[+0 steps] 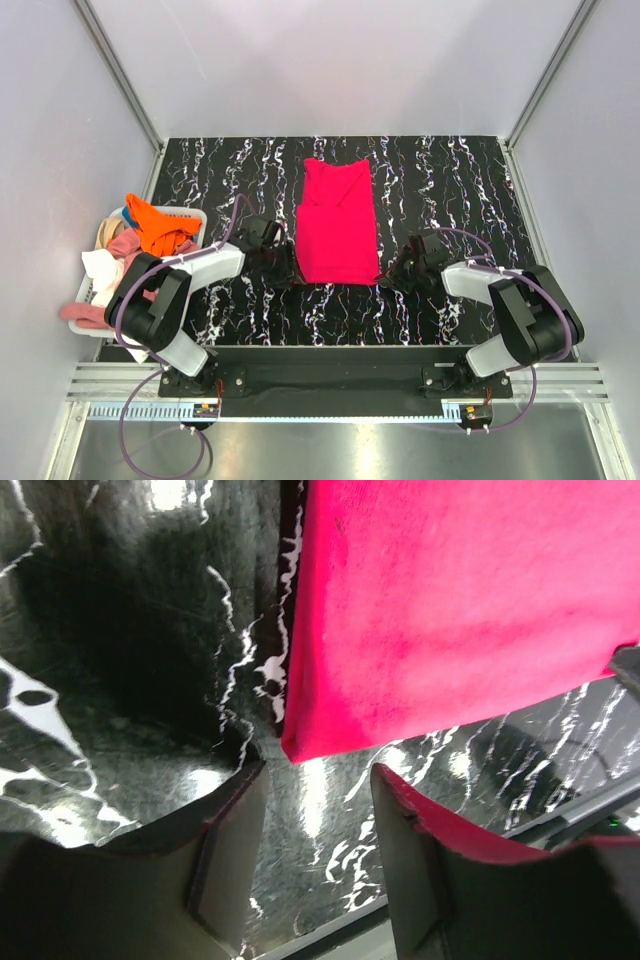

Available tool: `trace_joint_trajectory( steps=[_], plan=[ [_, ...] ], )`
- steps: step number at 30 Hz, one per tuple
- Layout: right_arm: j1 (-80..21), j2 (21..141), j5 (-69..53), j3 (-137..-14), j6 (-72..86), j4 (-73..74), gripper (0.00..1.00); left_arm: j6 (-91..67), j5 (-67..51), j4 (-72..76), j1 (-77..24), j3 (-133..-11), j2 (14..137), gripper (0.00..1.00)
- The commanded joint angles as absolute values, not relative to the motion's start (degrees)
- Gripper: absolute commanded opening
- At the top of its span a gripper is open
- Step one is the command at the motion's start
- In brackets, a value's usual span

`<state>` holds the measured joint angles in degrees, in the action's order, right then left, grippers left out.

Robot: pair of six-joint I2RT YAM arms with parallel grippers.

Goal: Fold and stack the t-shirts
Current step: Fold the tshirt

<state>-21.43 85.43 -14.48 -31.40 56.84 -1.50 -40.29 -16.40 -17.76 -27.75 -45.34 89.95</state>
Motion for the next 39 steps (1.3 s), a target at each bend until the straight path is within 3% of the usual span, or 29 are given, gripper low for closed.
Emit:
trace_joint_trajectory(
  steps=[1, 5, 9, 14, 21, 23, 27, 29, 30, 39],
  plan=[
    [-21.8, 83.2, -10.8, -29.5, 56.5, -2.1, 0.00, -43.9, -17.7, -11.4, -27.6, -42.6, 89.6, 0.49],
    [-21.9, 81.7, -10.5, -28.4, 56.7, -2.1, 0.00, -46.8, -20.2, -6.9, -27.7, -40.4, 91.1, 0.41],
    [-21.8, 79.6, -9.4, -26.7, 57.5, -2.3, 0.00, -46.7, -16.3, -8.3, -28.0, -39.0, 89.4, 0.40],
    [-21.8, 78.0, -9.8, -25.1, 57.9, -2.9, 0.00, -46.6, -10.6, -12.1, -29.6, -37.6, 85.1, 0.47],
    [-21.8, 77.1, -9.9, -24.2, 58.2, -3.7, 0.00, -49.7, -11.4, -9.1, -31.1, -36.5, 87.5, 0.46],
    [-21.8, 76.7, -9.8, -23.7, 58.4, -3.8, 0.00, -50.4, -11.5, -7.7, -31.2, -36.0, 88.0, 0.42],
    [-21.8, 76.5, -9.9, -23.3, 58.7, -4.0, 0.00, -50.6, -11.8, -6.8, -31.2, -36.3, 88.4, 0.20],
    [-21.8, 75.5, -10.1, -22.9, 59.0, -3.9, 0.00, -50.1, -12.0, -6.2, -31.2, -36.7, 87.9, 0.03],
    [-21.8, 74.9, -10.2, -22.7, 59.1, -3.8, 0.00, -49.9, -12.0, -6.2, -31.3, -37.0, 87.5, 0.00],
    [-21.8, 61.3, -9.1, -23.2, 57.3, 7.3, 0.00, -48.7, -9.9, -11.4, -34.4, -38.1, 78.8, 0.00]
  ],
)
